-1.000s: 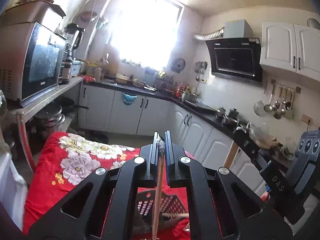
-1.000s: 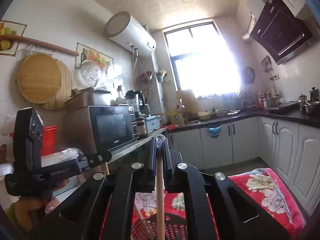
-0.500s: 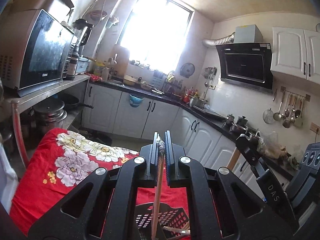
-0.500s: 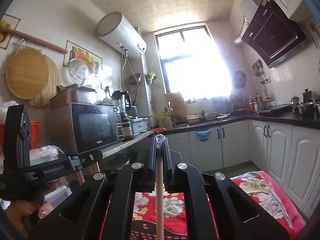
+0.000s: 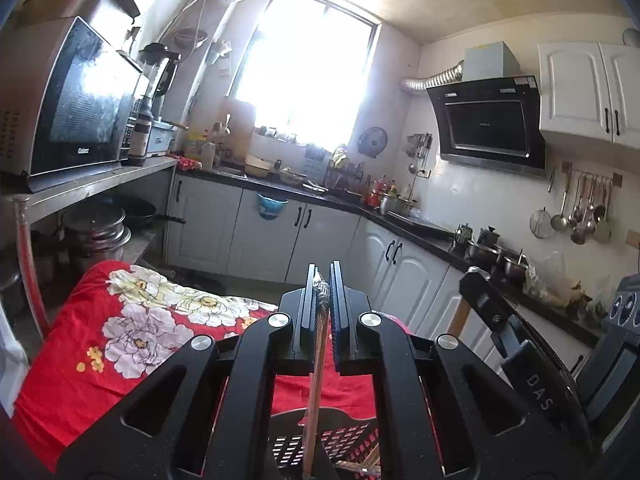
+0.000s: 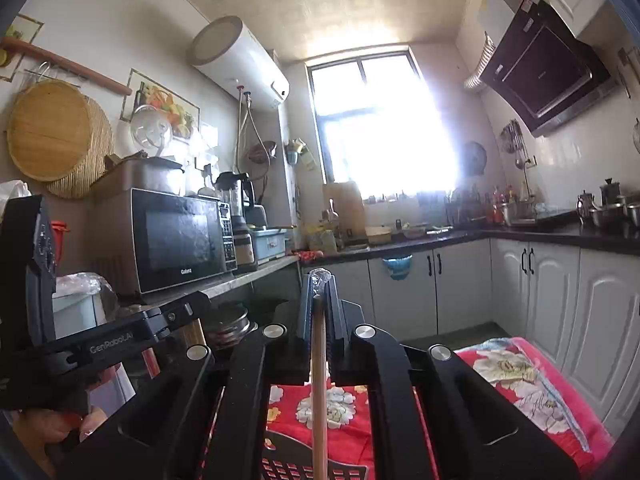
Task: Organize utensils
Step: 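Lift both chopstick pairs and lower them into the green basket, then open the right tool releasing its chopsticks while the left tool releases its own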
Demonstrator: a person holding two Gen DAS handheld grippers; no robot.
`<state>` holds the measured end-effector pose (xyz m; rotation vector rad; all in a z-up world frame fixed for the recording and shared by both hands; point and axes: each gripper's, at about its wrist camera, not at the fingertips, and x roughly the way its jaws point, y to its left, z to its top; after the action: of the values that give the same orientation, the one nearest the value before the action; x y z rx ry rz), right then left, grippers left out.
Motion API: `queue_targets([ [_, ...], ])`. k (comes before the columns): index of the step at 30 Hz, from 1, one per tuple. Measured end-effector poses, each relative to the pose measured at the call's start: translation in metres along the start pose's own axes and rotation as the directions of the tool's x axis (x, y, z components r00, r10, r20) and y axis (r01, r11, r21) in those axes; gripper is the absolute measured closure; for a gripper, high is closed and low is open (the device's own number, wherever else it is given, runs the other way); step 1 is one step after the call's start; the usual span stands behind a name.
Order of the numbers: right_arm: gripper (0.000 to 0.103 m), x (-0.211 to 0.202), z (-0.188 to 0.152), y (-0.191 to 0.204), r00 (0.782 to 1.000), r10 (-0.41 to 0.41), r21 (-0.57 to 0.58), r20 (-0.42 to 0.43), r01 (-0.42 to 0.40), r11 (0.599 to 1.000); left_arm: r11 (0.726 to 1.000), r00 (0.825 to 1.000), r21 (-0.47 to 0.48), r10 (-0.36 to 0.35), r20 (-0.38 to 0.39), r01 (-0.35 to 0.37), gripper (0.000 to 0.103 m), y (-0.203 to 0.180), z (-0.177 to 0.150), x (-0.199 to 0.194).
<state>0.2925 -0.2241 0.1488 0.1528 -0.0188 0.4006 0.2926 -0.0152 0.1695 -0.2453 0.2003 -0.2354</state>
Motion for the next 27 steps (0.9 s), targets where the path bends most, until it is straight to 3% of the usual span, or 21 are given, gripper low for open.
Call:
queue_targets([
  [8, 0.096, 0.003, -0.016, -0.003, 0.999, 0.002, 0.025, -0.043, -0.001, 1.000, 1.000, 0.999, 0.003, -0.005, -0.040, 0.005, 0.100, 0.005, -0.017, 0.010],
  [25, 0.062, -0.028, -0.026, -0.011, 0.993, -0.022, 0.086, -0.114, 0.032, 0.996, 1.000, 0.993, -0.029, -0.004, -0.117, 0.000, 0.100, 0.026, -0.044, 0.007],
  [27, 0.057, -0.034, -0.027, -0.012, 0.992, -0.031, 0.089, -0.124, 0.042, 0.995, 0.999, 0.992, -0.033, -0.006, -0.128, 0.001, 0.095, 0.028, -0.045, 0.006],
])
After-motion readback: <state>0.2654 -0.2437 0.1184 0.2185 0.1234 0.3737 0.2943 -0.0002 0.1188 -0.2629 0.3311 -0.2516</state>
